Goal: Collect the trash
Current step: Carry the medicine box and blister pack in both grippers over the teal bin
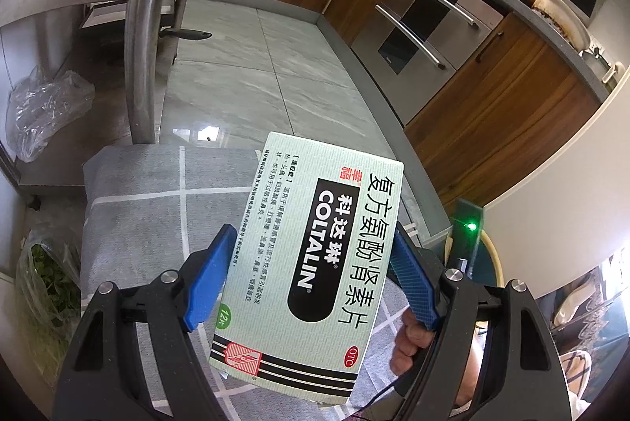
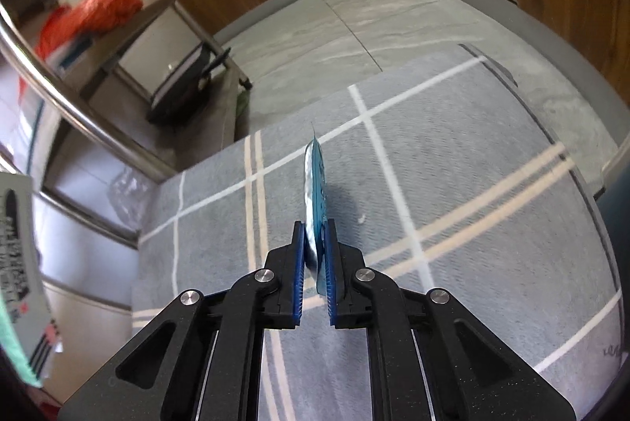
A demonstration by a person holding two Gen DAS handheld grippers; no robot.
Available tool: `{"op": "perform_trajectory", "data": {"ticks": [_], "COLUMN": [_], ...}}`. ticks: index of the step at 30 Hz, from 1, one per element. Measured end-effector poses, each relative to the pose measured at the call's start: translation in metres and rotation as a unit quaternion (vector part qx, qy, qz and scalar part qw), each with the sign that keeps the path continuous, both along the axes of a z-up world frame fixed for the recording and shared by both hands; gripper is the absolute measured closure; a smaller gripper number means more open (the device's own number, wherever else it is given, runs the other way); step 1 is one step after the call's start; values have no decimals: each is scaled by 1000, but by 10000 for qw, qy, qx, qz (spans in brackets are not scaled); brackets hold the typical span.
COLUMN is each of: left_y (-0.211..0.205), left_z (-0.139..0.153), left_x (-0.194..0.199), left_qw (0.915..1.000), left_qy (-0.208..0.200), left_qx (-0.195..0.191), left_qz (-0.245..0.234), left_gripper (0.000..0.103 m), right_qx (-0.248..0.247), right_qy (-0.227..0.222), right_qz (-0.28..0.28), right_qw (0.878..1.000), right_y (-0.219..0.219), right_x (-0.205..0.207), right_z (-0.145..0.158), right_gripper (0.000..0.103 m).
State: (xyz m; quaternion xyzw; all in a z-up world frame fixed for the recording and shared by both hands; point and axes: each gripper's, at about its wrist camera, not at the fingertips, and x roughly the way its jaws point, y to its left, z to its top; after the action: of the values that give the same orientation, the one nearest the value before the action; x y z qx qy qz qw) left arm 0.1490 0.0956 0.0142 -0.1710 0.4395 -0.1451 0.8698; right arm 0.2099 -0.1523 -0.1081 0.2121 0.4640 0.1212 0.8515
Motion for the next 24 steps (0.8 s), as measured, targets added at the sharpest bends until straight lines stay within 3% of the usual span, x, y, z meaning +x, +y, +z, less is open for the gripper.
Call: {"op": "perform_trajectory", "data": {"ticks": [10,24], "left_y": [-38,-134], "left_z": [2,9], "left_x": [11,21], "left_qw": [9992,9944], "left_qy": [1,-46], "left_qx": [256,592], "left_qz": [-310,-870], "left_gripper": [27,27], "right_qx": [461,244], "right_qy": [-249,-603], "right_qz": [-38,-359], "right_qw": [9986,9972], "right_y": [-49,-147], "right_x": [-26,-100], "right_z": [25,75], "right_gripper": [93,93]}}
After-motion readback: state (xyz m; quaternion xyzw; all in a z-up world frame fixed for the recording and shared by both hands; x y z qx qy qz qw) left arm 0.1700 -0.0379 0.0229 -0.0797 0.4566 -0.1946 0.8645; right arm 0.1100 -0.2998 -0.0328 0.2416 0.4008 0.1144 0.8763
